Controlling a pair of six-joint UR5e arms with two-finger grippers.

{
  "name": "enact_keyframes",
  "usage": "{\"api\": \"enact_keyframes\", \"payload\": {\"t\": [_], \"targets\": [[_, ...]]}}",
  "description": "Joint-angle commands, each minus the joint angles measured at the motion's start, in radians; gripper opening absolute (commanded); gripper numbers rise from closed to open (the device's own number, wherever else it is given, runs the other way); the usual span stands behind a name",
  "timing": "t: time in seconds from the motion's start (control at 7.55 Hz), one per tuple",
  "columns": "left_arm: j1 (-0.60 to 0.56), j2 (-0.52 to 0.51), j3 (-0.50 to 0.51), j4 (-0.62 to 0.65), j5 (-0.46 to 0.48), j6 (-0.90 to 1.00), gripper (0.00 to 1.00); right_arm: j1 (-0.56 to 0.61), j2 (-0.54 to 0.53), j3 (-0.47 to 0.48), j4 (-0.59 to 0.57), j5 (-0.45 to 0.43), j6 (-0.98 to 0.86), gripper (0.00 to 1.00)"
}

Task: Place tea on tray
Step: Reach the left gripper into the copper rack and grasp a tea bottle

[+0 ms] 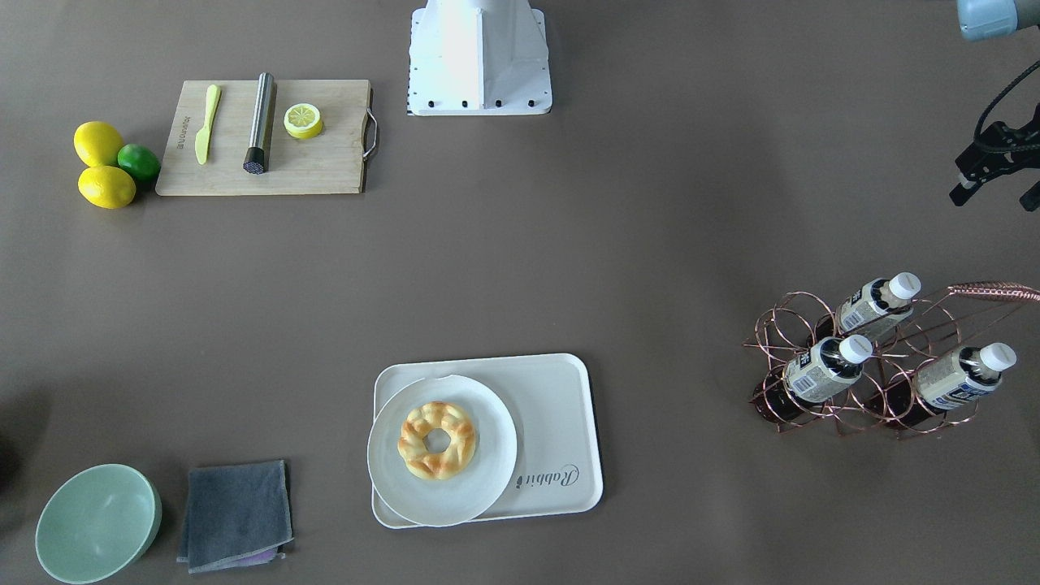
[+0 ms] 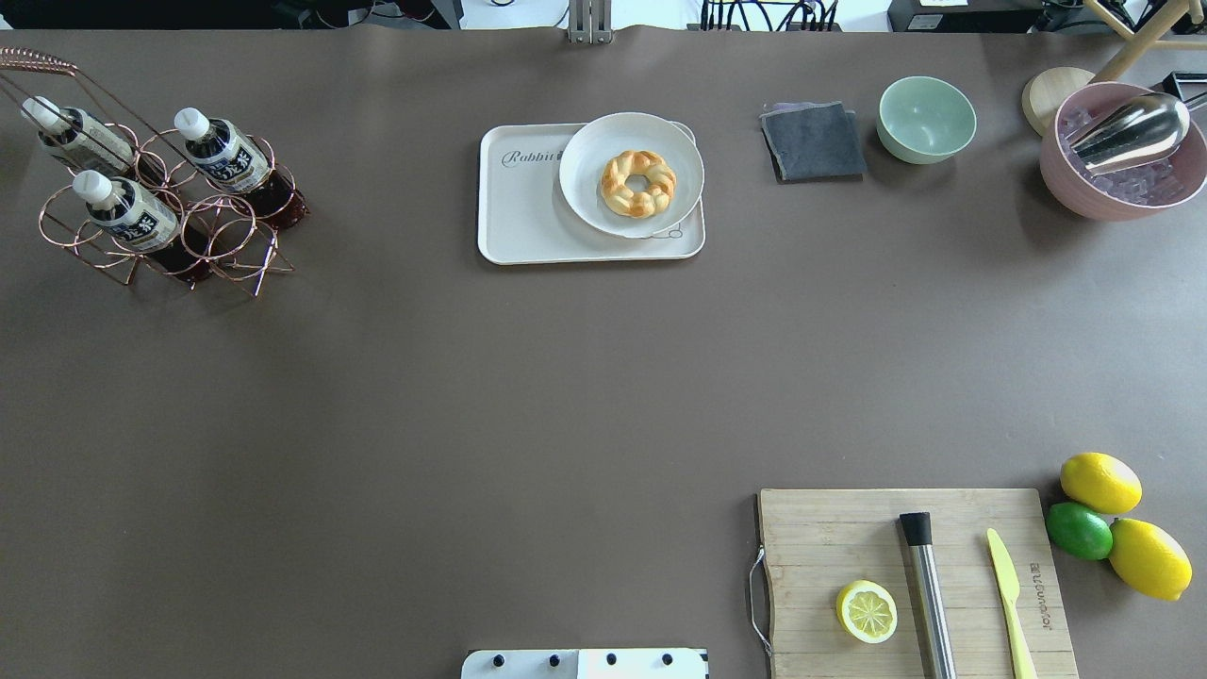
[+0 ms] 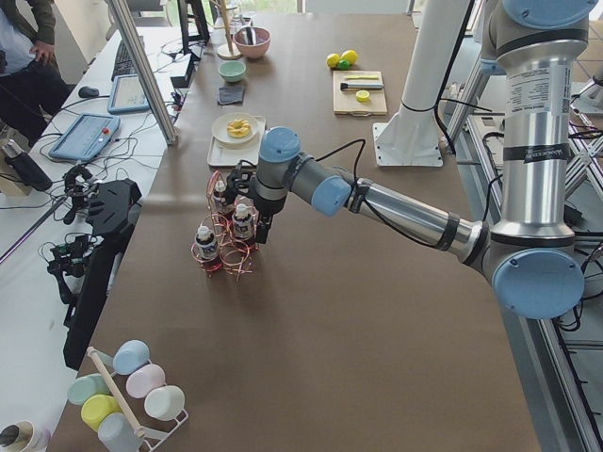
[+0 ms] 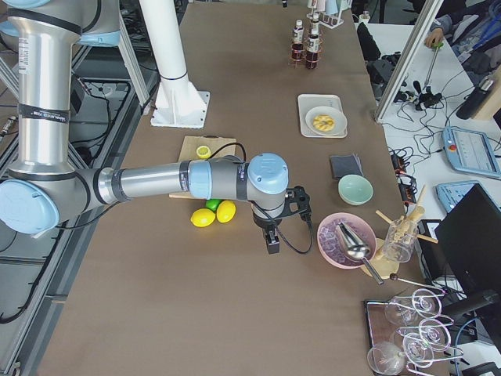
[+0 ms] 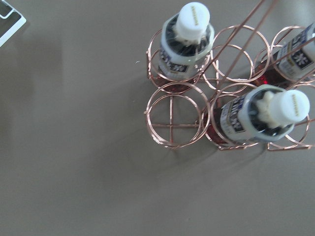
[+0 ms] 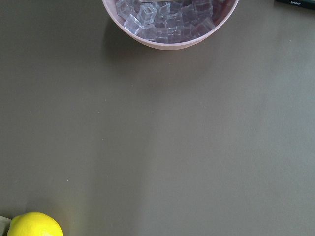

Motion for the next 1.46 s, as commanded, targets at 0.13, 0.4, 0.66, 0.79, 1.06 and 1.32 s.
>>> {"api": "enact_keyframes", "payload": {"t": [0.13, 0.4, 0.66, 0.79, 1.06, 1.32], "targets": [[0.103, -0.171, 0.087, -0.011, 0.069, -0.136, 0.97, 0.0, 0.002, -0.003, 0.002, 0.0, 0.002, 1.0], [0.132, -0.22, 0.148, -0.039, 0.091, -0.142, 0.97, 0.0, 0.002, 0.0, 0.002, -0.003, 0.023, 1.0], [0.152, -0.223, 0.182, -0.069, 0.12, -0.139, 0.96, -0.002, 0.005, -0.003, 0.002, -0.005, 0.025, 1.0], [0.163, -0.223, 0.184, -0.073, 0.126, -0.139, 0.92, -0.002, 0.005, -0.003, 0.002, -0.005, 0.025, 1.0], [0.163, -0.222, 0.179, -0.07, 0.126, -0.147, 0.39, -0.002, 0.008, 0.0, 0.002, -0.003, 0.028, 1.0], [0.163, -0.223, 0.176, -0.065, 0.127, -0.147, 0.0, -0.002, 0.011, 0.005, 0.004, -0.003, 0.039, 1.0]]}}
